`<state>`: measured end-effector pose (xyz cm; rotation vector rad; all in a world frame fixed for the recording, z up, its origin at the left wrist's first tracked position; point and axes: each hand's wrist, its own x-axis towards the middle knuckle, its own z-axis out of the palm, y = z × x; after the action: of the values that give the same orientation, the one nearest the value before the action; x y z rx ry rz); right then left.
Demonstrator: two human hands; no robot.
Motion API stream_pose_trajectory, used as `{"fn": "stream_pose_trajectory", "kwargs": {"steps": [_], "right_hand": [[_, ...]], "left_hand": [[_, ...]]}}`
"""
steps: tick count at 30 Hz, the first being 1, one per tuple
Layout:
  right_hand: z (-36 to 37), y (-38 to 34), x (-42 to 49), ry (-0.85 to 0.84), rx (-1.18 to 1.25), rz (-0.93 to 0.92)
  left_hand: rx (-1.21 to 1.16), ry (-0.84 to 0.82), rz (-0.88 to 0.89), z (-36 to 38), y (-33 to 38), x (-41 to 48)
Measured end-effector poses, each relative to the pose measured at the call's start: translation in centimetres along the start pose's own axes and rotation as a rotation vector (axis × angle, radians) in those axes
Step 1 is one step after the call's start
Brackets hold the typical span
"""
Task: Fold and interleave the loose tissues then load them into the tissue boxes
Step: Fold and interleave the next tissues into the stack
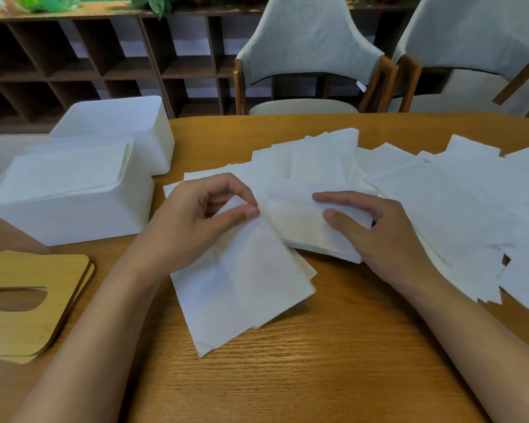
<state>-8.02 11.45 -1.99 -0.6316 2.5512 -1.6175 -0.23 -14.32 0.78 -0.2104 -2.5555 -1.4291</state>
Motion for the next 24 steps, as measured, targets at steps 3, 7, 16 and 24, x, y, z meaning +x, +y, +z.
{"fn": "stream_pose_trajectory", "kwargs": {"steps": [3,7,16,24], "right_hand": [[0.0,-0.7,-0.3,-0.042,0.128,-0.028],[0.3,-1.0,-0.6,-0.108,0.205,0.009],[0.8,-0.6,-0.5,-0.047,0.138,0.029],[1.0,-0.8,-0.7,-0.079,0.097,-0.095]], "left_hand": [[-0.074,0.128,-0.029,1.1,0.1,0.1],[-0.159,0.305,-0.087,2.8,0.1,0.4],[-0.209,0.124,-0.227,3.5,-0.3,0.3],[-0.231,0.189,-0.246,4.4,0.3,0.3]]}}
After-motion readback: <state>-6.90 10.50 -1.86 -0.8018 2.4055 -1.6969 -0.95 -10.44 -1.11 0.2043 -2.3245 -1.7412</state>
